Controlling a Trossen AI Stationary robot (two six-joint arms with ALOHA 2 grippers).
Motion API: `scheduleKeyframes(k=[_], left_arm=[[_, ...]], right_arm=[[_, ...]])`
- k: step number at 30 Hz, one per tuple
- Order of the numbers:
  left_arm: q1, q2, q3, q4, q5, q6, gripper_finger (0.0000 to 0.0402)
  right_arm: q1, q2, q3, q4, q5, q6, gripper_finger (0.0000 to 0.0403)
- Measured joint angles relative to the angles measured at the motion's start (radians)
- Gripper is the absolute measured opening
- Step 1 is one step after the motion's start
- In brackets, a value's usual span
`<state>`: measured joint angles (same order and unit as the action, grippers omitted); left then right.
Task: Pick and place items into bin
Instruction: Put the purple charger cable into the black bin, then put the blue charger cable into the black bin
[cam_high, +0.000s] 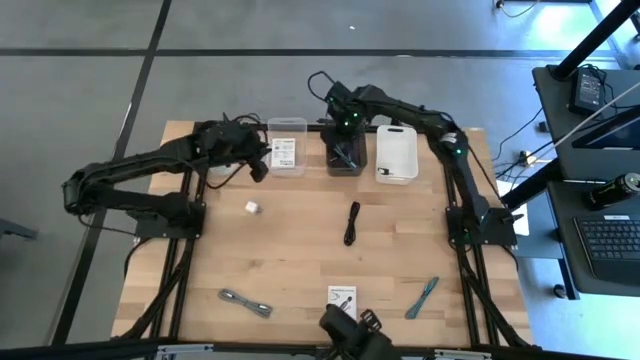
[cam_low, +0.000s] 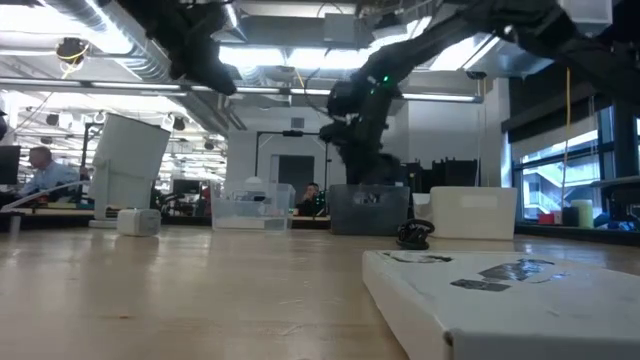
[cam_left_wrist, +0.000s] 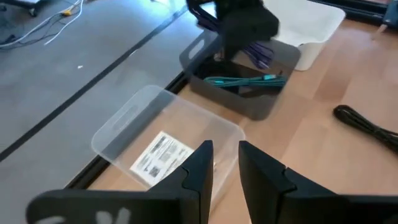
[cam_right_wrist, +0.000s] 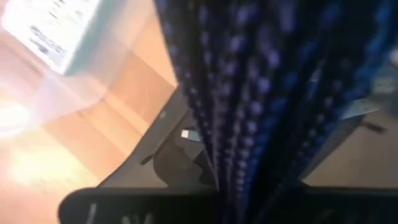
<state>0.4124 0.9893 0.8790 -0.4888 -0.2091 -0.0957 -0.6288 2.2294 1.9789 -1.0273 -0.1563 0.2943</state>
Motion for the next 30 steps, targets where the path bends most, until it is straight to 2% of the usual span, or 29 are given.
scheduleKeyframes(k=[7, 17, 24, 30], left_arm=[[0.094, -0.009, -0.006, 0.01, 0.1, 0.034, 0.007], [0.133, -0.008, -0.006, 0.075, 0.129, 0.03, 0.0068], [0.133, -0.008, -0.006, 0.091, 0.063, 0.03, 0.0068], [0.133, -0.008, -0.006, 0.096, 0.071, 0.034, 0.0069]], right_arm=[[0.003, 0.02, -0.004, 0.009, -0.003, 0.016, 0.005], [-0.002, 0.008, -0.004, 0.007, -0.002, -0.007, 0.0105], [-0.024, -0.096, -0.005, -0.006, 0.008, -0.048, 0.0121], [-0.02, -0.218, -0.005, -0.025, 0.009, -0.096, 0.0114]])
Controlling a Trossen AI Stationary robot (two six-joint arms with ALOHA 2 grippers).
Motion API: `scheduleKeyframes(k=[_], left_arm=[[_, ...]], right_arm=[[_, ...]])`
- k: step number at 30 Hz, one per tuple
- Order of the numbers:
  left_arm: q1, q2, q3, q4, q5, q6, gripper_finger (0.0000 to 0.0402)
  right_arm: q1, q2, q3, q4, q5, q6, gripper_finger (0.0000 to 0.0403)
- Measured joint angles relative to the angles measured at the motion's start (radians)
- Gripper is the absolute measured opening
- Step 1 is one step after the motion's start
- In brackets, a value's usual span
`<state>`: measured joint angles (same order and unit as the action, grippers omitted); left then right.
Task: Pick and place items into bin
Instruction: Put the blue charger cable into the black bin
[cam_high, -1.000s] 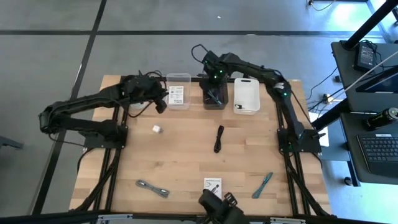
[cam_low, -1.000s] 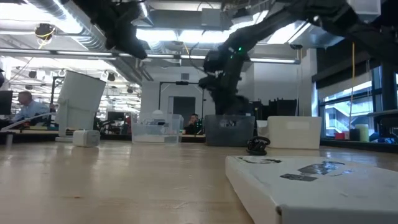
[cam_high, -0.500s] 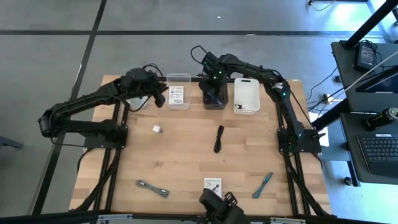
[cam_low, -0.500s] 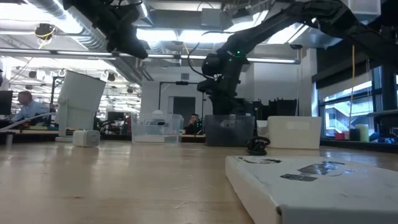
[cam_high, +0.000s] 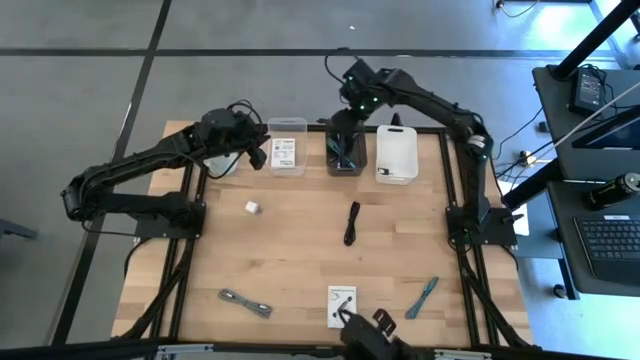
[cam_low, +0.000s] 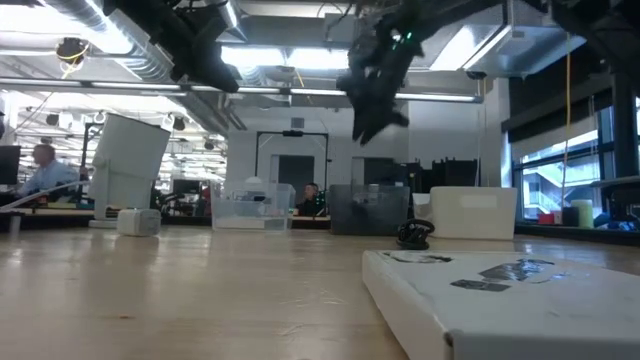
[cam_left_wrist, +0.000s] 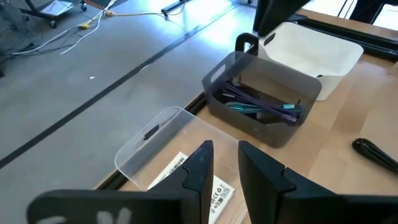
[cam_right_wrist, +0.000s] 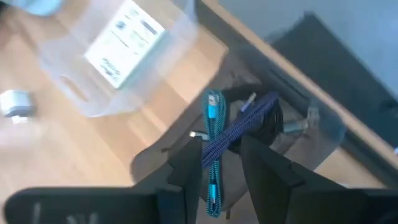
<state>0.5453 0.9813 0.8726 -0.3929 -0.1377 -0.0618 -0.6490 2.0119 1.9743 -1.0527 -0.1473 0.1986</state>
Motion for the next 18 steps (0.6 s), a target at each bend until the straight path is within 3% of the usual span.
scheduleKeyframes(k=[3, 6, 10, 18], left_arm=[[-0.012, 0.0, 0.0, -0.004, 0.022, 0.059, 0.0064], [-0.059, 0.0, 0.0, -0.014, 0.023, 0.107, 0.0056], [-0.149, 0.006, 0.0, -0.016, -0.06, 0.089, 0.004], [-0.297, 0.005, 0.0, -0.017, -0.19, 0.015, 0.0011]], right_arm=[[0.024, -0.064, -0.026, 0.025, -0.001, -0.046, 0.0091], [0.054, -0.151, -0.149, 0.116, -0.03, -0.075, 0.0056], [0.087, -0.328, -0.447, 0.371, -0.153, -0.046, 0.0009], [0.168, -0.73, -0.967, 0.697, -0.214, 0.064, 0.0005]])
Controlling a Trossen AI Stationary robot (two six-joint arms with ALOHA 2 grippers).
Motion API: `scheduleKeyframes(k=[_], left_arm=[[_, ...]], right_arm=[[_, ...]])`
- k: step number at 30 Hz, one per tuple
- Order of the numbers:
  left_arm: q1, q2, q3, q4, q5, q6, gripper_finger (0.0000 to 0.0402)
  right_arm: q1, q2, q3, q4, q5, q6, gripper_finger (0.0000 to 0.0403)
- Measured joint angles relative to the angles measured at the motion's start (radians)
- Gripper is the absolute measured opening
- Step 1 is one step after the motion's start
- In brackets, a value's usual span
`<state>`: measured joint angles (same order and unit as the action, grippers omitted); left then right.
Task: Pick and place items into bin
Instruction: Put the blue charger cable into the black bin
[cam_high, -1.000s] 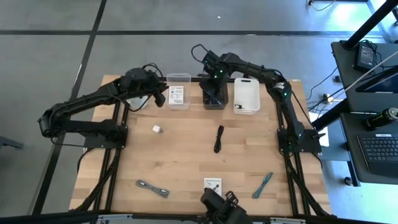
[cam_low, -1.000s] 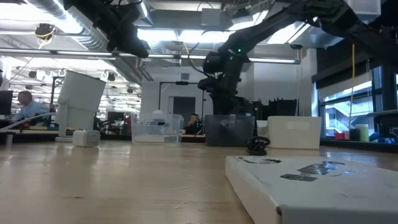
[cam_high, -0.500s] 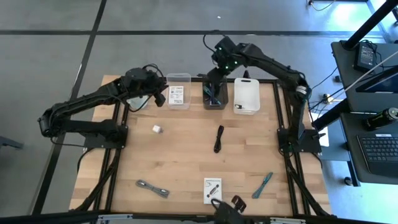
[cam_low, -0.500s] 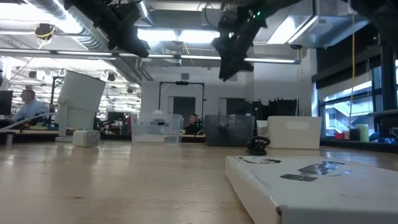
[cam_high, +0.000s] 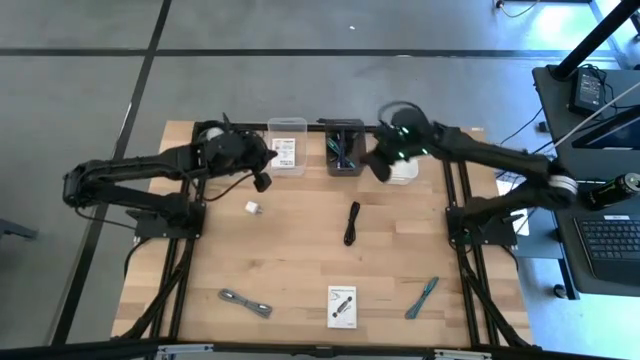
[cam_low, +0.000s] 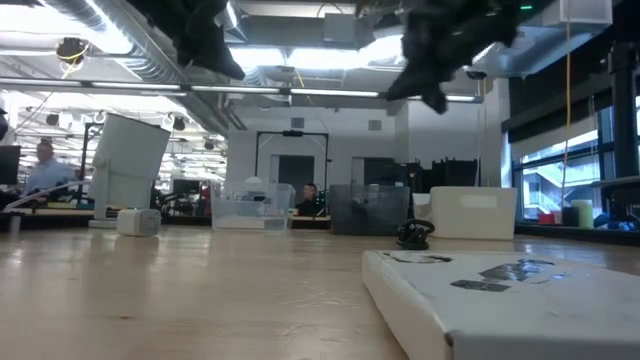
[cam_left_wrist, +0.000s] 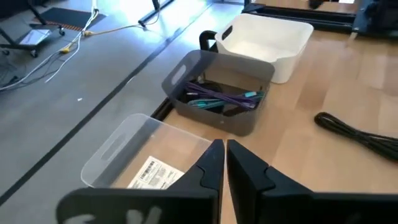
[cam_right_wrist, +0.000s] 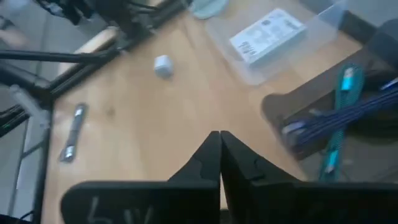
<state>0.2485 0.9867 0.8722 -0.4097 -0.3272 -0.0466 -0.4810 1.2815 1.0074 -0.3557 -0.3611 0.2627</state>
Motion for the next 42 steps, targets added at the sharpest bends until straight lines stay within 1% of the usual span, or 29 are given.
scheduleKeyframes(k=[2, 5, 8, 10, 12, 14, 17, 19, 23, 27, 30, 34, 36, 39, 42], left_arm=[[-0.021, 0.0, 0.0, -0.007, -0.008, 0.032, 0.0004], [-0.049, 0.0, 0.0, -0.023, 0.001, 0.101, 0.0002], [-0.071, 0.0, 0.0, -0.032, 0.034, 0.145, 0.0003], [-0.083, 0.0, 0.0, -0.038, 0.04, 0.141, 0.0002], [-0.093, 0.0, 0.0, -0.038, 0.04, 0.113, 0.0001], [-0.104, 0.0, 0.0, -0.042, 0.04, 0.095, 0.0002], [-0.119, 0.0, 0.0, -0.056, 0.041, 0.093, 0.0001], [-0.126, 0.0, 0.0, -0.066, 0.041, 0.083, 0.0001], [-0.145, 0.0, 0.0, -0.073, 0.041, 0.058, 0.0003], [-0.16, 0.0, 0.0, -0.091, 0.041, 0.059, 0.0001], [-0.164, 0.0, 0.0, -0.116, 0.041, 0.059, 0.0002], [-0.164, 0.0, 0.0, -0.153, 0.041, 0.051, 0.0002], [-0.164, 0.0, 0.0, -0.166, 0.041, 0.05, 0.0001], [-0.164, 0.0, 0.0, -0.181, 0.041, 0.049, 0.0002], [-0.164, 0.0, 0.0, -0.188, 0.06, 0.051, 0.0003]], right_arm=[[0.026, -0.087, -0.089, 0.04, 0.0, 0.038, 0.0003], [0.071, -0.208, -0.199, 0.051, 0.0, 0.108, 0.0006], [0.119, -0.319, -0.28, 0.039, 0.0, 0.187, 0.0005], [0.156, -0.383, -0.322, 0.016, 0.003, 0.248, 0.0003], [0.201, -0.432, -0.343, -0.037, 0.024, 0.303, 0.0002], [0.26, -0.464, -0.344, -0.126, 0.059, 0.335, 0.0002], [0.365, -0.479, -0.318, -0.269, 0.109, 0.362, 0.0002], [0.438, -0.478, -0.293, -0.345, 0.116, 0.364, 0.0001], [0.598, -0.443, -0.239, -0.53, 0.113, 0.353, 0.0001], [0.738, -0.362, -0.196, -0.663, 0.068, 0.34, 0.0001], [0.831, -0.26, -0.167, -0.663, 0.05, 0.309, 0.0001], [0.944, -0.082, -0.139, -0.67, 0.051, 0.108, 0.0001], [0.988, 0.005, -0.132, -0.679, 0.051, 0.033, 0.0002], [1.029, 0.1, -0.129, -0.668, 0.051, 0.004, 0.0015], [1.049, 0.142, -0.129, -0.629, 0.05, 0.013, 0.0039]])
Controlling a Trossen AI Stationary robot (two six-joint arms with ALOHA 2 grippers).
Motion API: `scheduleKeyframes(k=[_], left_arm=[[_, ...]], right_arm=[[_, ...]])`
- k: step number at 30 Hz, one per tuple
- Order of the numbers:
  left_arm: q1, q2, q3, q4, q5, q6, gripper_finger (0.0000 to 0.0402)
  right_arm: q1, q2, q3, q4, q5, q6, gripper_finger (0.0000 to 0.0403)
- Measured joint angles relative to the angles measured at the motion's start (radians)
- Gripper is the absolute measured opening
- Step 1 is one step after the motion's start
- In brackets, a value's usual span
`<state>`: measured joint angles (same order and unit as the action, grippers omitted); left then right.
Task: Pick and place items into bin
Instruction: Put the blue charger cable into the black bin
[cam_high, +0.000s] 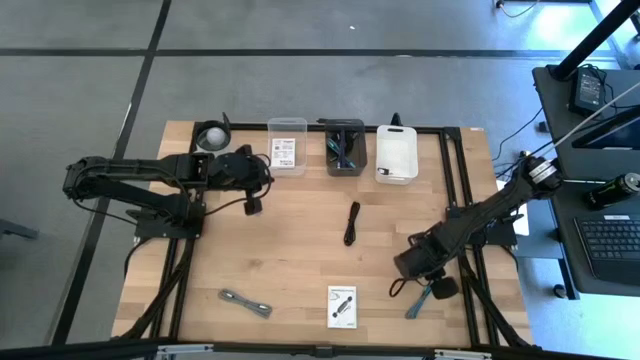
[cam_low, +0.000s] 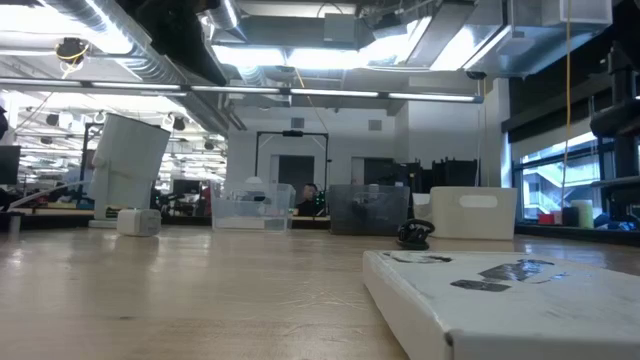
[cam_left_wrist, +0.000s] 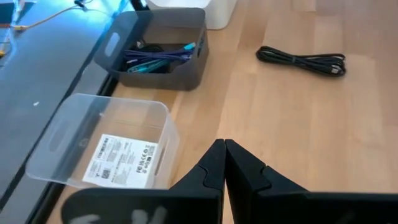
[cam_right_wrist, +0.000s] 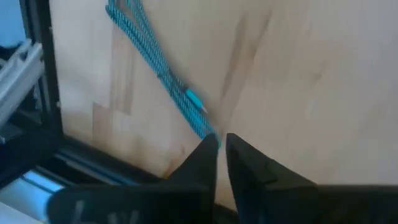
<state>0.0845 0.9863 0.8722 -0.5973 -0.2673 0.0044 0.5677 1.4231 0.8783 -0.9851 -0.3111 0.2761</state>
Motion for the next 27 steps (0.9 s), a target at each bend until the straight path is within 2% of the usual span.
scheduleKeyframes(k=[9, 15, 21, 27], left_arm=[[0.0, 0.0, 0.0, -0.006, 0.034, 0.028, 0.0003], [0.0, 0.0, 0.0, -0.006, 0.046, 0.028, 0.0002], [0.0, 0.0, 0.0, -0.006, 0.071, 0.022, 0.0001], [0.0, 0.0, 0.0, -0.007, 0.09, 0.019, 0.0003]], right_arm=[[0.095, 0.011, 0.001, 0.169, 0.001, -0.047, 0.0134], [0.198, 0.058, -0.019, 0.25, 0.005, -0.088, 0.0173], [0.237, 0.156, -0.028, 0.272, 0.119, -0.065, 0.0174], [0.242, 0.282, -0.024, 0.331, 0.122, 0.014, 0.0149]])
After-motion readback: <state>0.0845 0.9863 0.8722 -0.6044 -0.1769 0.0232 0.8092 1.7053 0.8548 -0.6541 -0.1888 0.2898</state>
